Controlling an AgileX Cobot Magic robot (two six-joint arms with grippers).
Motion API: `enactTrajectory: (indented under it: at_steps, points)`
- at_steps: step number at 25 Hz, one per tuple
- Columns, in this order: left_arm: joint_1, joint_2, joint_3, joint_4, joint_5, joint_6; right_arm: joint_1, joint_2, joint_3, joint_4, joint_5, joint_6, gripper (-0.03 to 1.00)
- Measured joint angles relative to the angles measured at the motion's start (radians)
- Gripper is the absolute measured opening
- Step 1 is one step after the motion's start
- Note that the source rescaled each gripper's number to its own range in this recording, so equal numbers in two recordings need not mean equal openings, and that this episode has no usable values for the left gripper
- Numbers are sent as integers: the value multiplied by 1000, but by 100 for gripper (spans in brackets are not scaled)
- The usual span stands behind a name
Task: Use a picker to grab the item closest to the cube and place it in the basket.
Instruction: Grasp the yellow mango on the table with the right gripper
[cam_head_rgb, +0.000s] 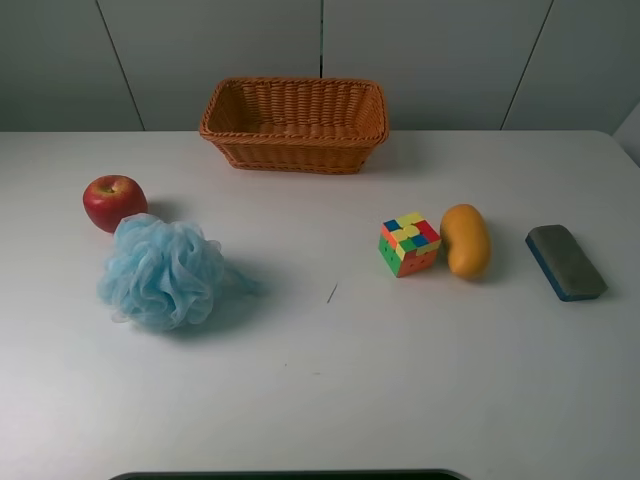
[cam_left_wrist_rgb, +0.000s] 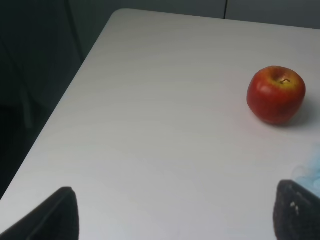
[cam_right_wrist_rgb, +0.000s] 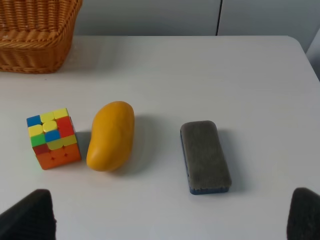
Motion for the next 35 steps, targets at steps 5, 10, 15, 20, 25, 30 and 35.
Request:
enactTrajectory:
  at_steps: [5,10,15,20,25,30,35]
  points:
    - [0,0,0,0,0,0,0,0,0,0,0,0,100]
    - [0,0,0,0,0,0,0,0,0,0,0,0,100]
    - [0,0,0,0,0,0,0,0,0,2,0,-19,100]
    - [0,0,0,2,0,0,0,90,-62,10,-2,-55,100]
    - [0,0,0,2,2,-4,0,385,-204,32,-17,-127,100]
    - [0,0,0,2,2,-2,0,734,-320,104,-68,-181,100]
    - [0,0,0,2,2,0,21,1070,-388,142,-193,-209,100]
